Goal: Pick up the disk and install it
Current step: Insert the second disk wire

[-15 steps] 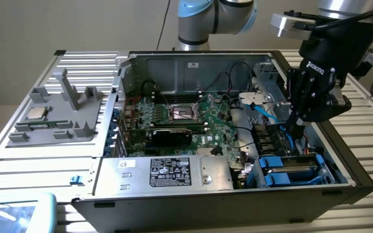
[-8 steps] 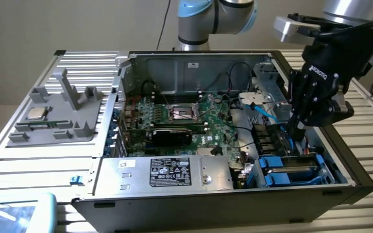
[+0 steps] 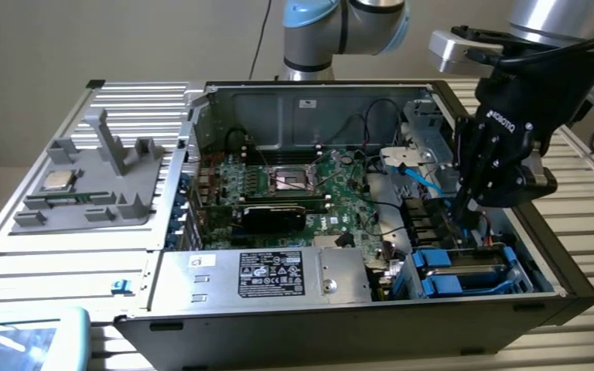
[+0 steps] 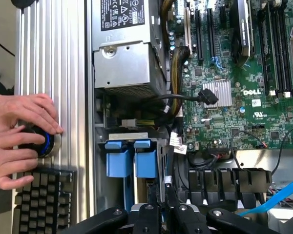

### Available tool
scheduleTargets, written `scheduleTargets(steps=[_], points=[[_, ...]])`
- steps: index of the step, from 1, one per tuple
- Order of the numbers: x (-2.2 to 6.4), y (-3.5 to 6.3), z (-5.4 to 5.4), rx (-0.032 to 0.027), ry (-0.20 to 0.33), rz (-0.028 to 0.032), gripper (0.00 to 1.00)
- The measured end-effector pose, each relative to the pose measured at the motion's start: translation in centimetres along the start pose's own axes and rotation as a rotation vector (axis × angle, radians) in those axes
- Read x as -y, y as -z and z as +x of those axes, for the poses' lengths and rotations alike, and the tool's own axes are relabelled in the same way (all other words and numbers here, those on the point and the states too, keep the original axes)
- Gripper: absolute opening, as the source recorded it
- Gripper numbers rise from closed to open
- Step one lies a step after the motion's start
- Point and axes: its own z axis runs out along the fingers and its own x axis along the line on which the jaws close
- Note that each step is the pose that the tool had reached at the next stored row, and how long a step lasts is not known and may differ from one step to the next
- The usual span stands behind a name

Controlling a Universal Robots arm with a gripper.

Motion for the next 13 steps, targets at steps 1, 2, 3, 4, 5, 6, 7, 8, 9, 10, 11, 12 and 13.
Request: scheduleTargets(steps=[1,2,3,4,5,6,7,8,9,10,11,12,13], points=[[-0.15,-0.03,0.0,0.0002,0.000,-0.0001,0.16],[-0.19,-0.07,0.1,0.0010,0.000,-0.0002,0.16],[-0.17,-0.14,0.4,0.0027,0.000,-0.0002,0.16],[-0.14,-0.24,0.6,0.0063,0.000,-0.0004,0.16],[-0.12,-0.33,0.9,0.0109,0.001,-0.0008,0.16],[-0.09,-0.43,1.2,0.0165,0.001,-0.0011,0.16],[-0.07,-0.51,1.5,0.0228,0.002,-0.0015,0.16],[-0.04,-0.61,1.7,0.0308,0.003,-0.0020,0.16],[-0.02,-0.72,1.9,0.0395,0.004,-0.0025,0.16],[0.00,-0.84,2.0,0.0471,0.004,-0.0030,0.16],[0.02,-0.95,2.1,0.0529,0.005,-0.0032,0.16],[0.03,-1.06,2.2,0.0578,0.005,-0.0034,0.16],[0.05,-1.19,2.2,0.0624,0.006,-0.0036,0.16]])
